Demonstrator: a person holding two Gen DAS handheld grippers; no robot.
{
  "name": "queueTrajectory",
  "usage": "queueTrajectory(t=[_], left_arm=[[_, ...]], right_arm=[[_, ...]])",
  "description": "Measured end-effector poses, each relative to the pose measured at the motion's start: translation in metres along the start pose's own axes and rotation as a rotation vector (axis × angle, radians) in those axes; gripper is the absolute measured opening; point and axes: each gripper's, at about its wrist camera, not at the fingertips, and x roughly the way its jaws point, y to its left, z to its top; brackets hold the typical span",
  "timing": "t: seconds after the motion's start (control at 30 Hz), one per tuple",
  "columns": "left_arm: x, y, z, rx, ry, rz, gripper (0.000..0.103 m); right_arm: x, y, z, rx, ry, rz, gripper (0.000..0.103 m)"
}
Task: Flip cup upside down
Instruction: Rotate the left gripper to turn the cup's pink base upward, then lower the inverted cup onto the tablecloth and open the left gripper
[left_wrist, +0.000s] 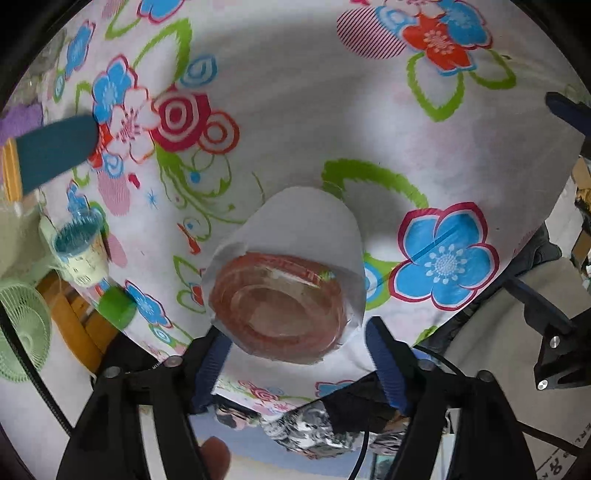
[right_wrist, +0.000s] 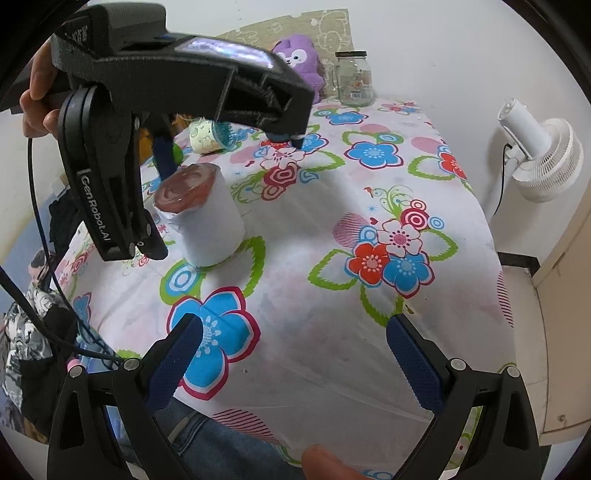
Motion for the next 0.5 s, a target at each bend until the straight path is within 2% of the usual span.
queueTrajectory(t=[0.33,0.5], left_arm=[[-0.008,0.006,-0.016,-0.023,-0.057,0.016,0.086],[-0.016,0.015,-0.032,-0.073,-0.124,0.005,0.086]], right_arm=[[0.000,0.009,0.010,-0.018,-0.009,0.003,0.101],[-0.004,0.017,0.015,-0.037,-0.023,-0.002,0.101]])
